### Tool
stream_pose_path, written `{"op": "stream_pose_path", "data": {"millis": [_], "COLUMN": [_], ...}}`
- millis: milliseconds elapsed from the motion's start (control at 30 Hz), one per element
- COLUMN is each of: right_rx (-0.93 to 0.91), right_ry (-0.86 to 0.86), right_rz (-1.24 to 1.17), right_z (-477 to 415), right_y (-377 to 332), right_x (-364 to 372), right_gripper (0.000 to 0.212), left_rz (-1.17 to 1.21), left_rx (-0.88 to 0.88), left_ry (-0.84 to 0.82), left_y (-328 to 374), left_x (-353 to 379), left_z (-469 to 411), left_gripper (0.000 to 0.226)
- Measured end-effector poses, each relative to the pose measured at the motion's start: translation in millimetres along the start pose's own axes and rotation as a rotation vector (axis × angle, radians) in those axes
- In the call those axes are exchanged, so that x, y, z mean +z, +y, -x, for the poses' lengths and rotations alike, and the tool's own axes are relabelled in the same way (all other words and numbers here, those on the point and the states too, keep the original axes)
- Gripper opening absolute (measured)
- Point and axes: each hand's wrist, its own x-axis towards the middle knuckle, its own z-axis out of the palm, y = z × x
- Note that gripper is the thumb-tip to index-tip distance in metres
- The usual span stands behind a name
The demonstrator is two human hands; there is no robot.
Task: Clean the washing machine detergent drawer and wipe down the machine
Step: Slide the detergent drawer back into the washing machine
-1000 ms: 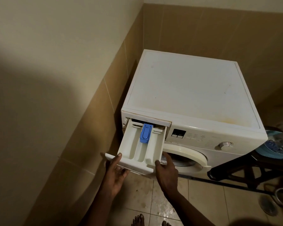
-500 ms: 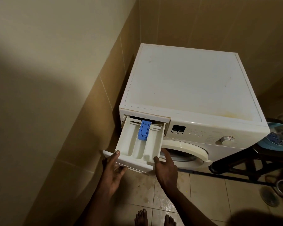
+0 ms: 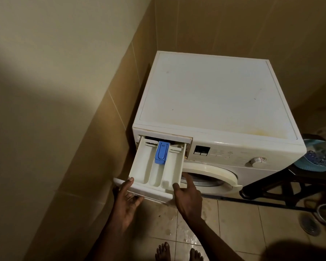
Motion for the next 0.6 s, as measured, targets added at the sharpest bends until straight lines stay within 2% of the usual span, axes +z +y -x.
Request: {"op": "stream_pose_path", "data": {"millis": [100, 300, 467, 600], "right_rx": [0.001, 0.022, -0.002, -0.006], "right_ry": [-0.033, -0.081, -0.064, -0.15], "right_rz": [0.03, 0.046, 0.05, -0.079], "right_z": [-4.1, -9.8, -9.4, -8.2], "right_y": [6.5, 11.8, 11.0, 12.3], "right_x": [-7.7, -11.6, -10.9, -6.5], "right_gripper": [0.052, 0.052, 0.049, 0.055], "left_rz": [0.052, 0.034, 0.043, 0.025], "left_rx": [-0.017, -0.028, -0.024, -0.016], "left_ry": [0.028, 0.01, -0.002, -0.003], "left_y": [-11.2, -9.6, -11.7, -8.2], "left_x": [5.7, 6.0, 4.7, -0.3], "left_z": [8.7, 16.2, 14.9, 11.5], "left_gripper": [0.063, 0.075, 0.057, 0.058]}}
